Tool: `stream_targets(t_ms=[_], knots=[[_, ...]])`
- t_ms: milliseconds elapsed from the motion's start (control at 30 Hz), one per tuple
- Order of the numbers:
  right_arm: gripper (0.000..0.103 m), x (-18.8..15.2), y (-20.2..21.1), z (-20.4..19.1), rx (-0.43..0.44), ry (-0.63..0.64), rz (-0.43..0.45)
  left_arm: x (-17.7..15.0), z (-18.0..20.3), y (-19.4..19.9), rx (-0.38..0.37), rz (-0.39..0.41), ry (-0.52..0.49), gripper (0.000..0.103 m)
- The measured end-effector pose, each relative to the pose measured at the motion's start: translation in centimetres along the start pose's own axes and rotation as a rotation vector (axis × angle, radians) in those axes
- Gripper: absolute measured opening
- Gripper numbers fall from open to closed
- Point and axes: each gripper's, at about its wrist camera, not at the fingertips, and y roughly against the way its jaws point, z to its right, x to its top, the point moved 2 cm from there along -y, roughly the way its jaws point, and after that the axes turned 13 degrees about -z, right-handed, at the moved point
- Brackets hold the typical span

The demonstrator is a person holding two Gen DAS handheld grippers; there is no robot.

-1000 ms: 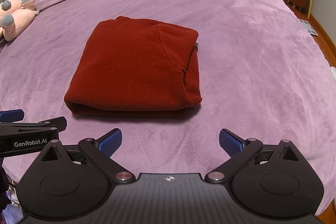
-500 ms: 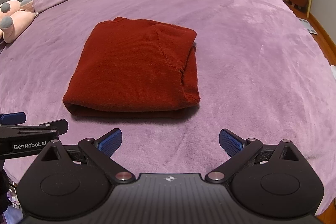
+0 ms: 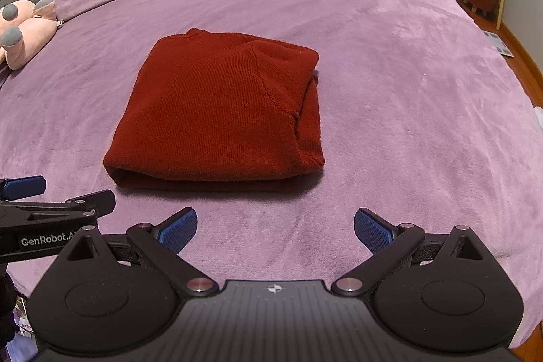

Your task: Fold small clothes

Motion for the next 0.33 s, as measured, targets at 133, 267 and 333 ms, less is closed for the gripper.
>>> stream_targets(t_ms=[133,267,333], knots=[[0.099,-0.03,0.04,0.01,-0.002,0.0,0.002,-0.12,-0.06,0.04,0.0,-0.001,0.002,0.101],[0.099,-0.05,0.16,0.04,-0.003,-0.002,0.005,-0.21,0.24,0.16,0.037,0.001,-0.021,0.101],[0.099,-0.06,0.18,0.03,-0.003,-0.001,0.005,-0.27,0.37,0.21,0.045,0.004,-0.03,0.101]])
